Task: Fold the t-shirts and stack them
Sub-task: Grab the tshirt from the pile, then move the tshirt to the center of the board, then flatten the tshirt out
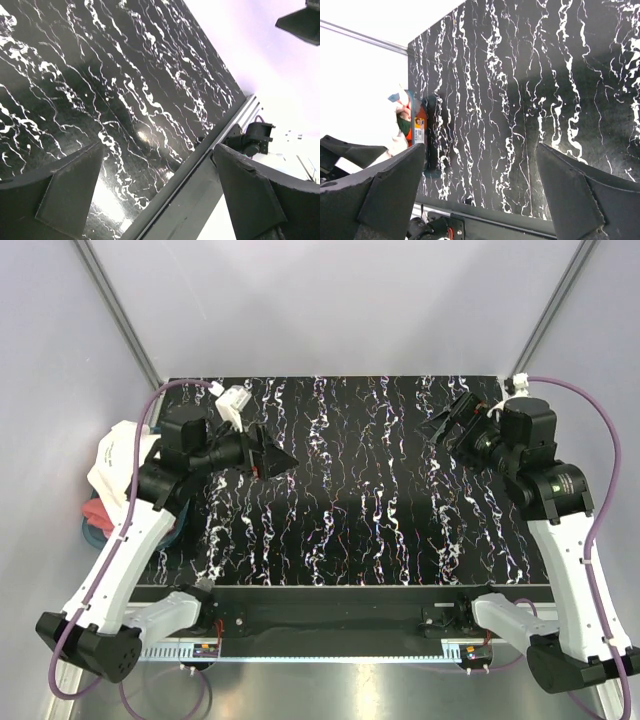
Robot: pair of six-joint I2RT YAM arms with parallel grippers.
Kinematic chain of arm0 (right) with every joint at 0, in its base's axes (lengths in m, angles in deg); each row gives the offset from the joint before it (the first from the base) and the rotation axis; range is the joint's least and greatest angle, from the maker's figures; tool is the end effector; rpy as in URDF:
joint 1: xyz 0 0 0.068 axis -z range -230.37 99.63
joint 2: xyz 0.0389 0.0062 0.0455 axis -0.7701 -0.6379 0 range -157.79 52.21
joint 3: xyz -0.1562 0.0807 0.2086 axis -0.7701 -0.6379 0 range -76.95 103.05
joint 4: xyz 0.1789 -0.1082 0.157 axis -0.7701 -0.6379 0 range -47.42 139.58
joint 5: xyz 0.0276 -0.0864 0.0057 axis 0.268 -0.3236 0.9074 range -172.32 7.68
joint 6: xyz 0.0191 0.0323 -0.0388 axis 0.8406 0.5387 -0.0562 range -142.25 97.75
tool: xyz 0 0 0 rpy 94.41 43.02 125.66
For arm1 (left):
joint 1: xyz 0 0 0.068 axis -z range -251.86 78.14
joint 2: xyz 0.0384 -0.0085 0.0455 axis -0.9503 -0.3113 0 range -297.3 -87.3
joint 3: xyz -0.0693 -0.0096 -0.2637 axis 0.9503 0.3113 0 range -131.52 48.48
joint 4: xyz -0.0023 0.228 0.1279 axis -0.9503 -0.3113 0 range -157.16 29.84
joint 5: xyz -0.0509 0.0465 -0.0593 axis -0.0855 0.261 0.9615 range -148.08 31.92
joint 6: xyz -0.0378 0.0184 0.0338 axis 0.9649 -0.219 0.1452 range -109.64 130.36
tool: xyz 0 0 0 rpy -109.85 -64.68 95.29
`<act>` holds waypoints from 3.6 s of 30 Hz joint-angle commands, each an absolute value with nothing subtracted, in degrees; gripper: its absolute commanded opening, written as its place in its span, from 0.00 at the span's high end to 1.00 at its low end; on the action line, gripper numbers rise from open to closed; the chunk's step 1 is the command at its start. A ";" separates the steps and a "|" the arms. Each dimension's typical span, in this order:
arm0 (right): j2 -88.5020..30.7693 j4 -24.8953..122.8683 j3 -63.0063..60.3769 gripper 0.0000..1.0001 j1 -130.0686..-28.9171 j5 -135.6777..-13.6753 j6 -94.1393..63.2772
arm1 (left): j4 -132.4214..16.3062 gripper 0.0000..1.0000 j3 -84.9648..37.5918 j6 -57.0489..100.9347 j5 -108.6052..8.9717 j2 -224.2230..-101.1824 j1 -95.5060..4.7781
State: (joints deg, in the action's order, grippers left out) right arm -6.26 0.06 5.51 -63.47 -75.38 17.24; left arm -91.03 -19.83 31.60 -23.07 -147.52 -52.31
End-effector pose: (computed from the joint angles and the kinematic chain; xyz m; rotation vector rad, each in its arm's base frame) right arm 0.1744 0.0450 0.4458 0.3980 2.0466 0.6950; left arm 0.1987 -0.0923 0.3965 0.3902 2.0082 -1.0557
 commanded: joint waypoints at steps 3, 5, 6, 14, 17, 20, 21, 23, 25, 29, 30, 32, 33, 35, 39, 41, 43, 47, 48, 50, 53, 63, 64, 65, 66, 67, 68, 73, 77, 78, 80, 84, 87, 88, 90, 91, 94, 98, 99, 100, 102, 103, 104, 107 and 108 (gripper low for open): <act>-4.92 1.94 4.97 0.00 -63.37 -78.62 13.37 | -93.81 0.01 -27.18 33.13 -34.76 -150.30 -52.70; -4.91 2.47 2.51 0.00 -63.46 -83.79 12.04 | -97.49 0.01 -29.03 32.69 -43.37 -152.24 -53.75; -5.09 2.39 1.98 0.00 -63.37 -84.94 11.51 | -98.99 0.01 -30.25 33.04 -46.10 -154.25 -56.28; -7.29 5.53 -2.68 0.01 -63.37 -85.14 11.06 | -110.32 0.01 -39.84 36.56 -69.40 -160.59 -74.57; -7.73 8.35 -5.05 0.00 -63.37 -83.20 12.82 | -111.92 0.01 -39.41 34.02 -79.93 -161.65 -78.36; -7.81 11.34 -7.95 0.00 -63.37 -80.04 14.23 | -112.81 0.02 -37.92 35.23 -89.17 -161.57 -81.79; -8.08 11.78 -8.48 0.00 -63.37 -79.08 14.75 | -112.20 0.06 -35.83 35.41 -89.80 -161.04 -83.10; -8.60 12.75 -8.92 0.00 -63.46 -76.09 14.93 | -111.67 0.16 -33.97 35.67 -86.66 -161.30 -84.34; -9.48 12.76 -8.22 0.00 -63.37 -74.07 14.50 | -111.67 0.28 -31.24 35.85 -81.14 -161.83 -84.78; -10.19 12.49 -7.08 0.00 -63.37 -73.70 13.26 | -110.44 0.27 -24.74 37.16 -78.02 -162.18 -84.78; -9.93 12.32 -6.90 0.00 -63.46 -73.97 13.26 | -110.26 0.27 -22.82 37.43 -79.51 -162.79 -84.78; -9.58 12.40 -6.55 0.00 -63.46 -73.88 13.52 | -108.95 0.33 -20.79 37.87 -80.22 -163.14 -84.78; -9.14 12.40 -6.55 0.00 -63.37 -73.88 13.53 | -108.42 0.38 -19.56 37.79 -79.88 -163.06 -84.96; -8.87 12.41 -6.55 0.00 -63.37 -74.14 13.61 | -107.54 0.71 -19.46 37.26 -78.21 -162.62 -85.05; -7.99 12.14 -6.46 0.00 -63.37 -74.50 13.53 | -108.76 1.00 -29.54 36.29 -75.67 -160.60 -84.78; -7.55 12.14 -6.55 0.00 -63.37 -74.67 13.88 | -108.85 1.00 -35.33 36.20 -73.82 -159.02 -84.35; -7.64 12.14 -6.29 0.00 -63.37 -74.76 14.40 | -108.42 1.00 -45.00 36.29 -68.03 -158.58 -83.21; -8.52 13.10 -5.58 0.00 -63.37 -73.54 14.15 | -101.14 1.00 -60.99 42.78 -48.98 -159.54 -82.32; -9.04 13.28 -5.23 0.00 -63.37 -71.79 13.71 | -98.16 1.00 -62.25 45.14 -39.54 -159.63 -82.24; -9.48 13.28 -5.14 0.00 -63.37 -71.51 13.18 | -88.66 1.00 -66.88 51.92 -31.74 -160.94 -79.88; -9.14 13.20 -6.02 0.00 -63.46 -73.70 12.74 | -83.90 1.00 -72.44 54.13 -25.05 -164.36 -74.00; -7.99 13.02 -8.13 0.00 -63.46 -81.96 13.09 | -69.48 0.68 -27.22 53.44 -21.08 -157.61 -62.56; -8.34 13.02 -9.35 0.00 -63.37 -81.97 13.09 | -70.09 0.65 -24.84 51.69 -20.55 -158.31 -62.03; -8.69 13.11 -10.14 0.00 -63.46 -81.97 13.09 | -74.97 0.61 -22.12 48.28 -20.46 -160.31 -61.76; -9.82 13.11 -10.93 0.00 -63.46 -81.97 13.35 | -77.89 0.54 -21.40 46.24 -21.07 -161.29 -61.76; -10.62 12.93 -12.51 0.01 -63.37 -81.97 13.70 | -85.48 0.51 -21.39 40.48 -23.43 -162.08 -61.67; -11.41 13.02 -13.39 0.03 -63.37 -81.44 14.75 | -90.61 0.47 -23.22 37.46 -29.02 -162.87 -59.84; -18.18 17.66 -20.50 0.16 -64.60 -72.92 19.58 | -99.80 0.33 -23.33 34.00 -51.31 -162.53 -56.13; -24.24 22.50 -21.67 0.27 -73.37 -75.28 22.84 | -97.08 0.30 -17.72 35.23 -49.03 -164.19 -55.61; -26.95 22.86 -21.23 0.27 -77.57 -75.90 23.71 | -96.64 0.29 -16.66 35.85 -47.37 -164.98 -55.69; -28.99 24.53 -20.52 0.28 -81.55 -76.34 25.29 | -94.18 0.28 -13.41 37.69 -45.26 -167.09 -55.60; -30.84 27.34 -23.15 0.28 -88.24 -79.23 26.88 | -90.75 0.23 -10.05 39.98 -47.51 -169.64 -55.69; -30.75 27.70 -25.78 0.28 -90.00 -80.38 26.80 | -90.66 0.21 -12.42 40.07 -51.82 -172.72 -56.48; -30.67 27.78 -26.41 0.28 -90.27 -80.56 26.71 | -90.66 0.21 -13.47 40.24 -52.71 -173.77 -56.92; -30.75 28.22 -27.90 0.28 -90.36 -80.56 25.92 | -90.66 0.21 -16.37 40.51 -52.55 -177.37 -58.06; -30.75 28.14 -28.17 0.28 -90.36 -80.65 25.48 | -90.66 0.21 -17.95 41.12 -52.54 -179.82 -58.33; -30.05 27.79 -29.31 0.28 -90.53 -81.96 24.51 | -90.40 0.21 -19.45 42.35 -53.59 -183.69 -58.33; -30.05 28.22 -30.45 0.28 -90.62 -85.13 24.25 | -88.12 0.21 -19.46 42.97 -56.14 -187.13 -58.24; -30.40 28.66 -30.89 0.28 -90.62 -84.26 24.07 | -87.59 0.21 -19.46 43.06 -56.06 -187.75 -58.24; -30.75 30.58 -31.33 0.28 -90.71 -83.38 23.81 | -86.71 0.21 -19.54 43.41 -55.62 -188.97 -58.24; -31.45 32.09 -32.64 0.28 -90.79 -82.41 23.98 | -85.92 0.21 -19.81 43.76 -54.13 -190.04 -58.15; -31.46 33.05 -33.09 0.28 -90.88 -82.41 24.16 | -84.96 0.21 -19.90 43.94 -54.12 -191.08 -58.07; -31.72 33.23 -33.35 0.28 -90.88 -81.10 24.60 | -84.34 0.23 -19.98 43.94 -53.77 -191.62 -58.06; -31.20 33.23 -33.79 0.43 -90.88 -81.88 24.51 | -83.54 0.44 -21.82 42.88 -53.24 -193.55 -58.24; -30.85 33.23 -33.62 0.48 -90.88 -81.97 24.69 | -83.63 0.56 -22.53 42.80 -53.42 -193.82 -58.24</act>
State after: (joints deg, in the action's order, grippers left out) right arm -31.33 30.62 -33.62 -90.24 -81.32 24.56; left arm -87.47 -18.98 43.40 -53.48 -192.33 -58.26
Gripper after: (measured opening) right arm 0.568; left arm 0.536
